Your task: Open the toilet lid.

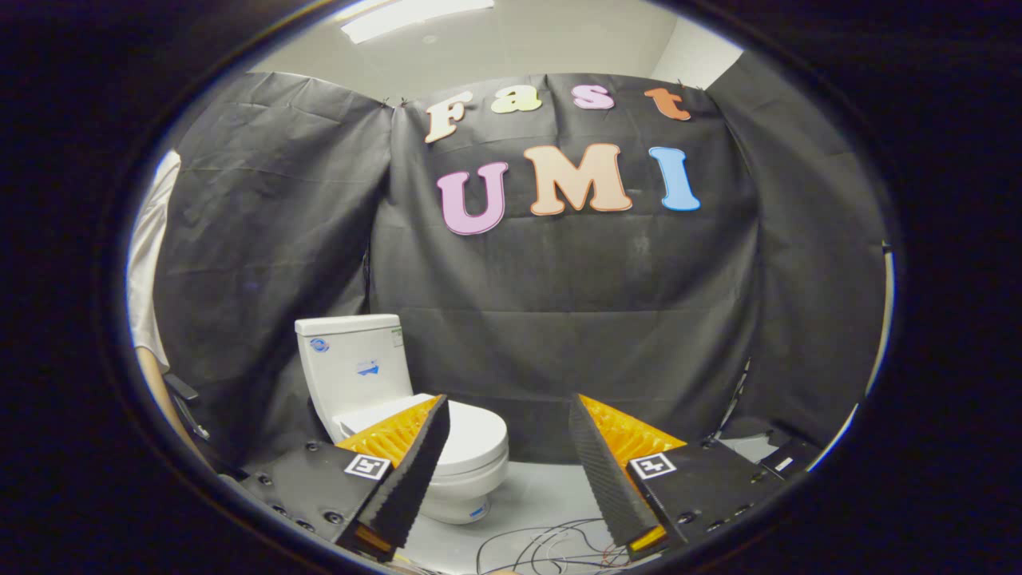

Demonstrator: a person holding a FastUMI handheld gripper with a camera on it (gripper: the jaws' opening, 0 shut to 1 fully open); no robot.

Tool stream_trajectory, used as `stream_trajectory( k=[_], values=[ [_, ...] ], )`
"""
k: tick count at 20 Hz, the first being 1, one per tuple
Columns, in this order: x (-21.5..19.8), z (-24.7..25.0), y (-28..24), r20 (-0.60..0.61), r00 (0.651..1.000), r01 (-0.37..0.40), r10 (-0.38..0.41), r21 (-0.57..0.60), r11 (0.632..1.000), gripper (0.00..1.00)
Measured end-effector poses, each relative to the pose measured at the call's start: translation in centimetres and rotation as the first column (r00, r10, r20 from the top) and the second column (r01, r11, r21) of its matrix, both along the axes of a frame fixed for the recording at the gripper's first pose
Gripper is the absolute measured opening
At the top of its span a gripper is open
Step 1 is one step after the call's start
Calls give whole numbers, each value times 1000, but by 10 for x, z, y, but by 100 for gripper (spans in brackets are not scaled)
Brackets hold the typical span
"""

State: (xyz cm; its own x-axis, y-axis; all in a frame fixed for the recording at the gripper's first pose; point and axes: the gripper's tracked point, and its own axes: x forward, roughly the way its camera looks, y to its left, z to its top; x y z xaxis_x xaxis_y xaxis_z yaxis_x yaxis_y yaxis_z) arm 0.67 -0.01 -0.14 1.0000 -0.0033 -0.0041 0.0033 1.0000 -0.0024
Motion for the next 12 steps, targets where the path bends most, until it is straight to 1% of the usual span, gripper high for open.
stream_trajectory(
  k=[5,8,10,11,12],
  values=[
    [41,-3,4,-17,1000,-8,8,-1,1000,91],
    [66,-15,17,-54,998,-41,40,-27,999,90],
    [89,-4,30,28,998,-61,62,-11,998,90],
    [99,4,36,76,996,-50,49,6,999,90],
    [110,6,40,110,994,-24,21,25,999,90]
  ],
)
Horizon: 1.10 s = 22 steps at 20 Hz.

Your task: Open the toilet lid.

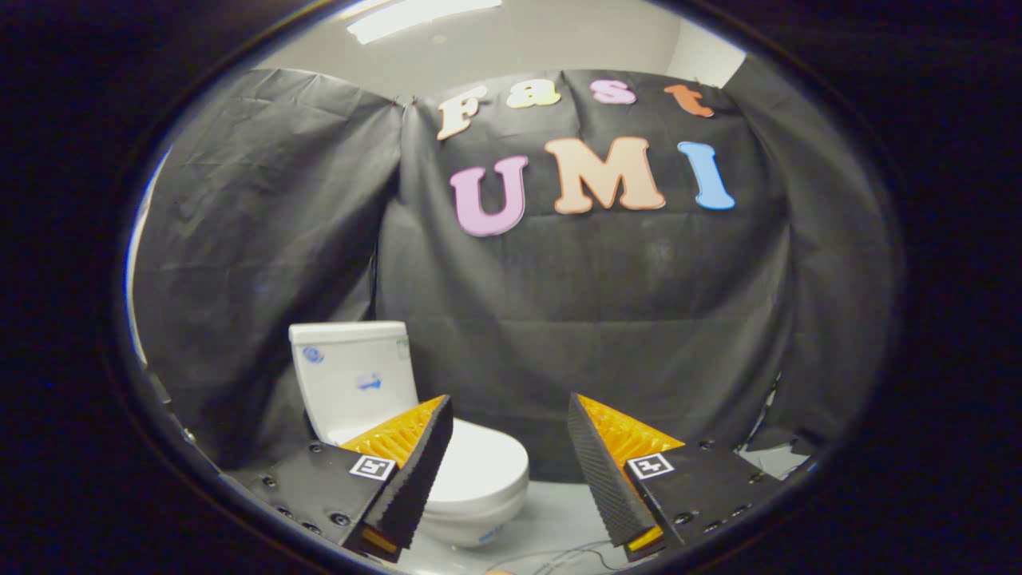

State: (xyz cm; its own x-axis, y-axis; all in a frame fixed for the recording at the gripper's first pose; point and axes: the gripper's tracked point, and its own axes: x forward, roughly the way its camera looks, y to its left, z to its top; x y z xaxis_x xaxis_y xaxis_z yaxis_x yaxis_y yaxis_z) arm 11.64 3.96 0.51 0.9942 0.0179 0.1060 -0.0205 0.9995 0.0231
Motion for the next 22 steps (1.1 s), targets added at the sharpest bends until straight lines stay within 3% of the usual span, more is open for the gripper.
stream_trajectory(
  k=[5,11,13,15,18,22],
  values=[
    [28,3,27,108,982,142,-157,129,981,90],
    [43,-38,55,43,932,329,-360,316,890,75],
    [50,-55,62,11,917,354,-399,438,826,71],
    [52,-84,68,-55,892,402,-448,546,735,66],
    [57,-125,85,-132,869,441,-476,641,628,59],
    [56,-176,98,-258,806,528,-533,719,451,51]
  ],
)
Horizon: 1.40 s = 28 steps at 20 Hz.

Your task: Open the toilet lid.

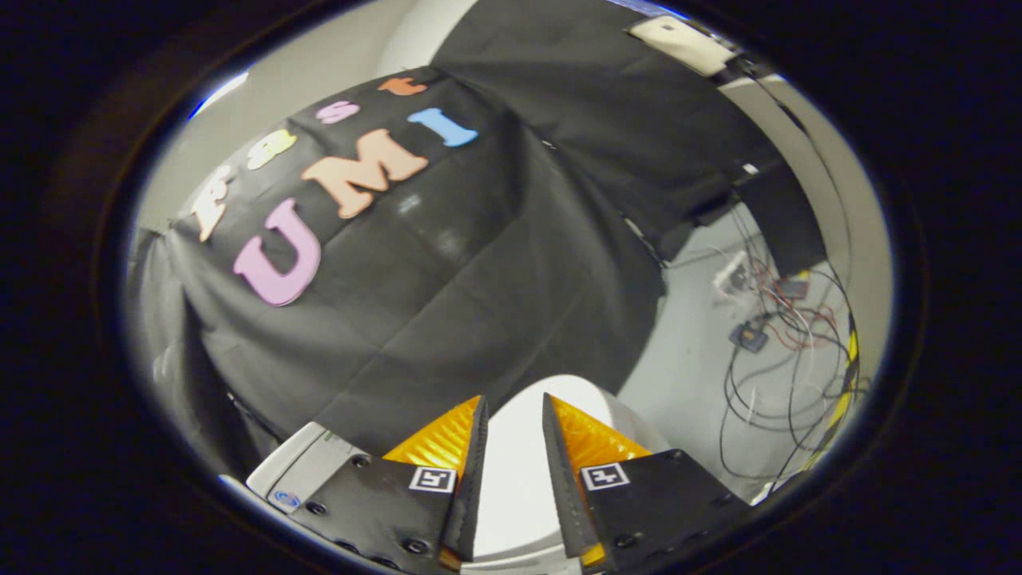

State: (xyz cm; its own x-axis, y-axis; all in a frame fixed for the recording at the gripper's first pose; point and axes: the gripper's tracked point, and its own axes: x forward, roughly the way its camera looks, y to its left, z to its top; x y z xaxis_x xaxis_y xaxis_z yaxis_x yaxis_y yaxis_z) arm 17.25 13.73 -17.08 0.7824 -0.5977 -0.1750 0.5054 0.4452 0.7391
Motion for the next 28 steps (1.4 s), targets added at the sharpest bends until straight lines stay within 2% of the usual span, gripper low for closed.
stream_trajectory(
  k=[5,7,8,10,12,17,19,24,28],
  values=[
    [-1,-34,39,7,999,44,-45,139,989,42],
    [-5,-45,55,4,999,44,-45,175,984,43],
    [-9,-51,62,-8,999,47,-46,190,981,55],
    [-17,-63,76,-30,998,58,-53,221,974,55],
    [-27,-74,86,-46,996,80,-70,255,964,63],
    [-40,-110,100,-111,991,107,-73,336,936,63],
    [-32,-117,98,-82,995,83,-55,394,915,63],
    [-33,-144,85,-67,992,129,-110,495,859,63],
    [-34,-153,80,-47,993,117,-109,541,833,63]
  ],
)
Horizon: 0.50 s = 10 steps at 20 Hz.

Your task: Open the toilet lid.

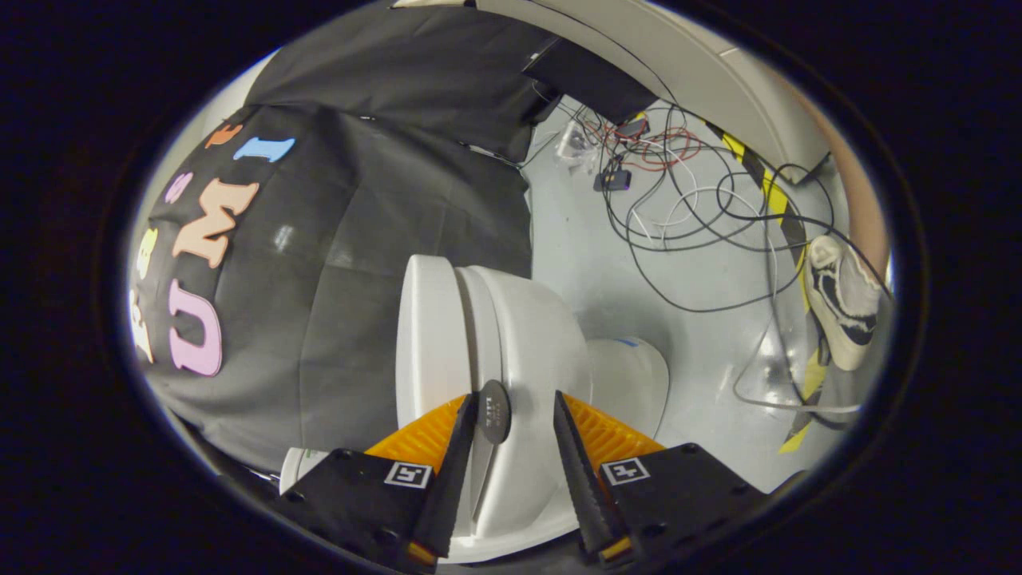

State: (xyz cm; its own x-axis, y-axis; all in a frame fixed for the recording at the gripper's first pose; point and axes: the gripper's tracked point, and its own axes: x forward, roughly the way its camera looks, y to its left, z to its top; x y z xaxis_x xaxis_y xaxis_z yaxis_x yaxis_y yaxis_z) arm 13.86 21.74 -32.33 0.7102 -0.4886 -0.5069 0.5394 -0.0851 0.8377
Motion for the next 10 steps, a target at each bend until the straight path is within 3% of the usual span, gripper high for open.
stream_trajectory(
  k=[2,3,7,8,10],
  values=[
    [5,12,-4,83,997,-1,0,20,1000,35],
    [8,3,-5,49,999,-5,4,19,1000,21],
    [21,10,11,9,998,-67,67,-31,997,23],
    [20,5,-4,5,997,-83,83,-26,996,5],
    [19,11,-6,15,997,-73,73,-20,997,5]
  ],
)
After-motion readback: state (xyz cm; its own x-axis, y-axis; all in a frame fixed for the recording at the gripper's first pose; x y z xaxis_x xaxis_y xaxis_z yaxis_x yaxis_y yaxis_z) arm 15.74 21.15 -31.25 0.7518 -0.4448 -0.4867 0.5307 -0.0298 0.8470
